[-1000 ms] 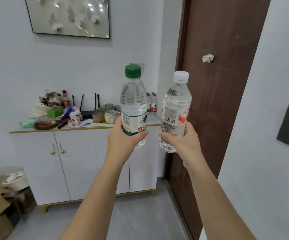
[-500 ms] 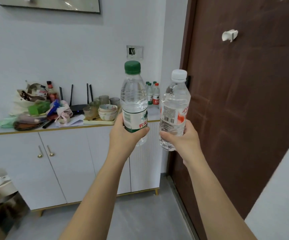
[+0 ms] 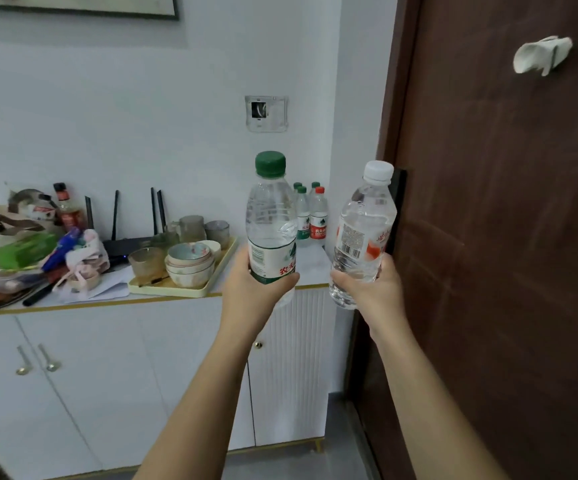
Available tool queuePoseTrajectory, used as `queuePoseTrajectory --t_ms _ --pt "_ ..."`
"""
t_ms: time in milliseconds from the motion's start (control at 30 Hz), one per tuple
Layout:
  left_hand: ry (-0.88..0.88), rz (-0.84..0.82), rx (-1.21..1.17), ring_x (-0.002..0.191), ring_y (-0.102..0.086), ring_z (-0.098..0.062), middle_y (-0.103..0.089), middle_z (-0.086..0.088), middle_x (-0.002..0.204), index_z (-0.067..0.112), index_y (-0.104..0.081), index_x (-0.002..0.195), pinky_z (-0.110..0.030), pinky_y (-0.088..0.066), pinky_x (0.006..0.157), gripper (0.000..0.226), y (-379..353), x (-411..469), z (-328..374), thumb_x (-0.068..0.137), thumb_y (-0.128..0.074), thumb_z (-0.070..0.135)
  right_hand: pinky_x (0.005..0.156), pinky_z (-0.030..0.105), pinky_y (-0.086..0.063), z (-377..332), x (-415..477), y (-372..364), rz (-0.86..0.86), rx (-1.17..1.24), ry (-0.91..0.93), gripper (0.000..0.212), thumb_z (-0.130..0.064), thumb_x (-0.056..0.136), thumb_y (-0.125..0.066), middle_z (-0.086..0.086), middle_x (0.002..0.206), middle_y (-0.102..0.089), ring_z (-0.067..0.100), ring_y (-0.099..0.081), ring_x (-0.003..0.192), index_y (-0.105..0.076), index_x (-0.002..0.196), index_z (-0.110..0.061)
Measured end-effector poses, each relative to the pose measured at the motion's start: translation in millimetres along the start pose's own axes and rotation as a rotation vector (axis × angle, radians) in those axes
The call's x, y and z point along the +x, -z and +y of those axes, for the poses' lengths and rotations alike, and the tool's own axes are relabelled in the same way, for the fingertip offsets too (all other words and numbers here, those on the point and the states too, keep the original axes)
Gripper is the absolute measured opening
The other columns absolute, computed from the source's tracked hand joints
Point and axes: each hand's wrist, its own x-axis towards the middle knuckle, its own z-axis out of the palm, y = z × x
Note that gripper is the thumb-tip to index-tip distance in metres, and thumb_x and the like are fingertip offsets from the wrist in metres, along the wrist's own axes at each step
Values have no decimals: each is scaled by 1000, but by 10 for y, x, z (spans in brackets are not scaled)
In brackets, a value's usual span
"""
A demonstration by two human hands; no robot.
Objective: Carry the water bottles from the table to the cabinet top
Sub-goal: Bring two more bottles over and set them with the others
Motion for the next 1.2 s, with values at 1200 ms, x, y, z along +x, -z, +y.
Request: queuePoseTrajectory --t_ms 1200 --pt "384 -200 102 91 -65 -14 -69 8 98 23 -58 107 -37 -54 80 48 -1909 3442 -2794 66 -81 13 78 26 -49 2267 3327 -1621 59 -368 -221 55 -19 63 -90 2 106 -67 19 -64 94 -55 105 -17"
